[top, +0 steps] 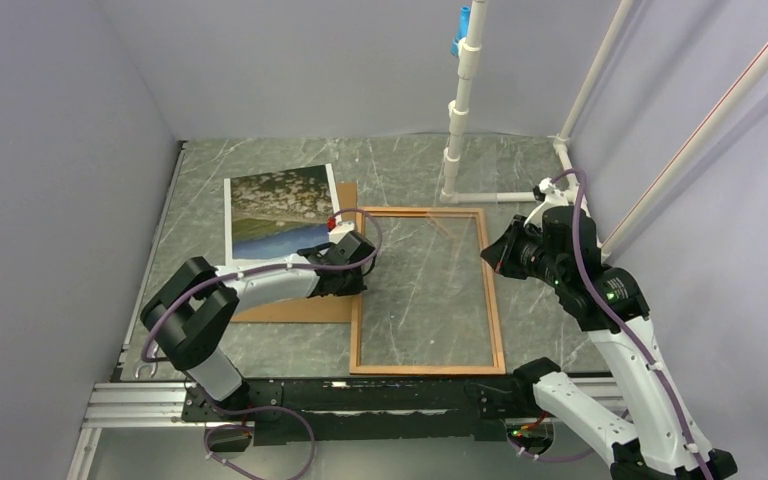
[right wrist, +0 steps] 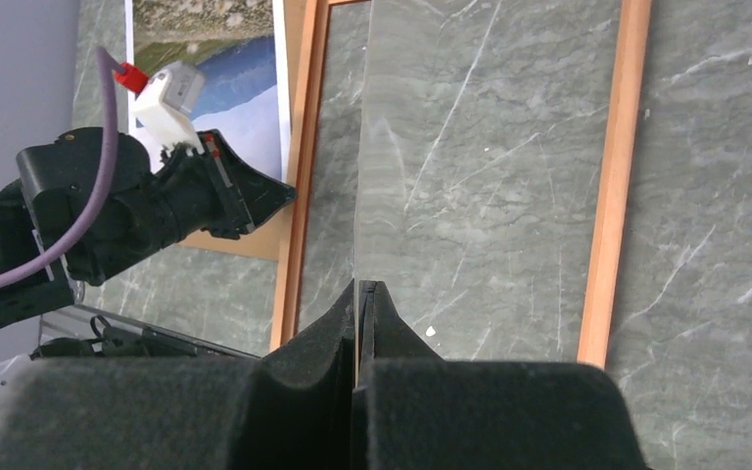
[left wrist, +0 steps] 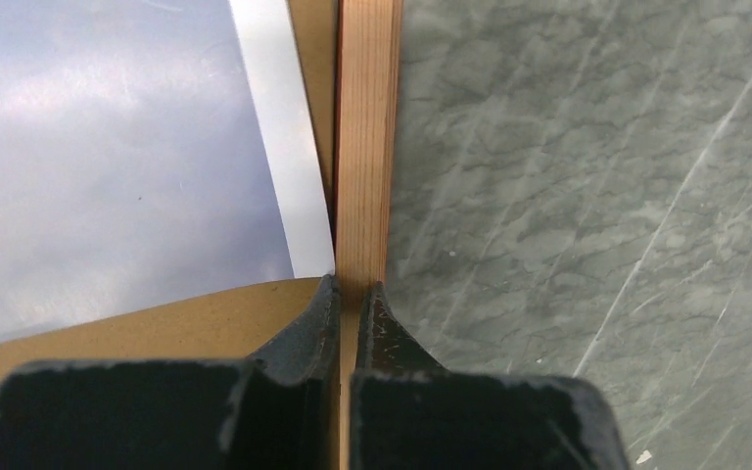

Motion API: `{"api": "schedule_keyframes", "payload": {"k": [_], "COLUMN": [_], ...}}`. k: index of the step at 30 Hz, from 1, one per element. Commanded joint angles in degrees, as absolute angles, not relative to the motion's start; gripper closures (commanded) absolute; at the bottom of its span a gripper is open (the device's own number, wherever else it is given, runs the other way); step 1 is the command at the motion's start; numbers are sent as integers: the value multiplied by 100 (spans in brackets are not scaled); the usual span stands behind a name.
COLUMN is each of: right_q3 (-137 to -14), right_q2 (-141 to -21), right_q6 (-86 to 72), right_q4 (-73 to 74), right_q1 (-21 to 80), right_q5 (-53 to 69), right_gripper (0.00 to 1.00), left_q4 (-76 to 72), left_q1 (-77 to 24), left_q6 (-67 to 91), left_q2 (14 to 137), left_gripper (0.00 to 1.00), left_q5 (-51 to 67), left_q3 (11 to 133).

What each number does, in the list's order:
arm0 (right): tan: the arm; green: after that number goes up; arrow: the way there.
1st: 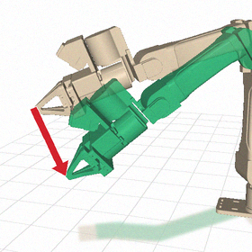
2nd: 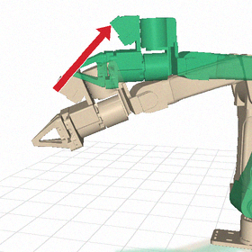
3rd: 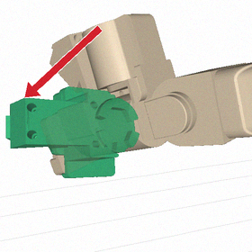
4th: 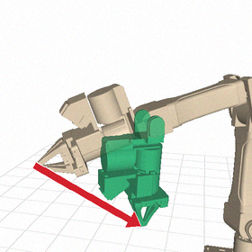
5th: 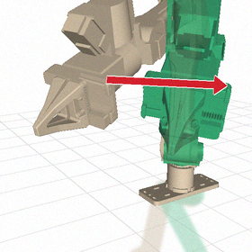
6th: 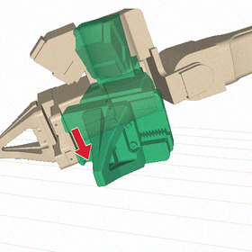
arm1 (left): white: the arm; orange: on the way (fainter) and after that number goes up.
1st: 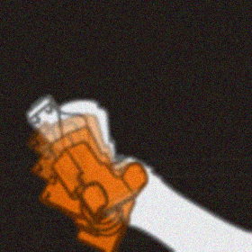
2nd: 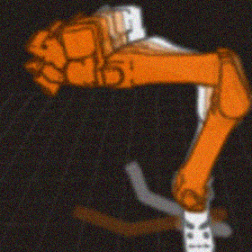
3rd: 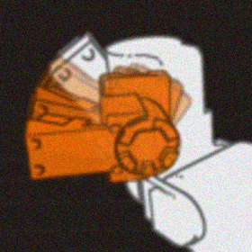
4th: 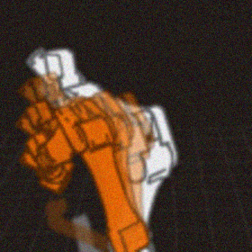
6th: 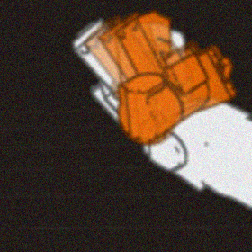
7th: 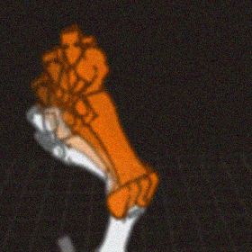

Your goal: Put the photo into the frame

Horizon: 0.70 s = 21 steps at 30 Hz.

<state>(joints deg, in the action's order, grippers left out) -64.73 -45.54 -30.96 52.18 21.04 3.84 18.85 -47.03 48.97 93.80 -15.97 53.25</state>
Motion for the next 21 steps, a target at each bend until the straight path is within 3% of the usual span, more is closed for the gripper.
{"api": "schedule_keyframes", "payload": {"k": [1, 8, 11, 14, 16, 18, 21], "right_q3": [-6423, -6319, -6344, -6515, -6648, -6739, -6748], "right_q2": [-4522, -4613, -4648, -4711, -4758, -4786, -4790], "right_q6": [-3006, -3012, -3038, -3057, -3074, -3076, -3087], "right_q4": [4771, 4601, 4562, 4615, 4630, 4566, 4420], "right_q1": [2087, 2087, 2082, 2085, 2084, 2083, 2085], "right_q5": [497, 671, 771, 928, 1092, 1275, 1500], "right_gripper": [100, 100, 100, 100, 100, 100, 100], "left_q4": [2622, 2316, 2335, 2201, 2147, 2098, 1948], "left_q1": [-4454, -4580, -4614, -4709, -4772, -4794, -4791], "left_q6": [5376, 4746, 4473, 4272, 4204, 4203, 4287], "left_q2": [9244, 9247, 9187, 8829, 8466, 8064, 7470], "left_gripper": [100, 99, 79, 46, 31, 23, 21], "left_q5": [-1913, -1696, -1600, -1496, -1402, -1278, -1085], "left_q3": [4838, 5014, 5124, 5049, 4965, 4836, 4536]}}
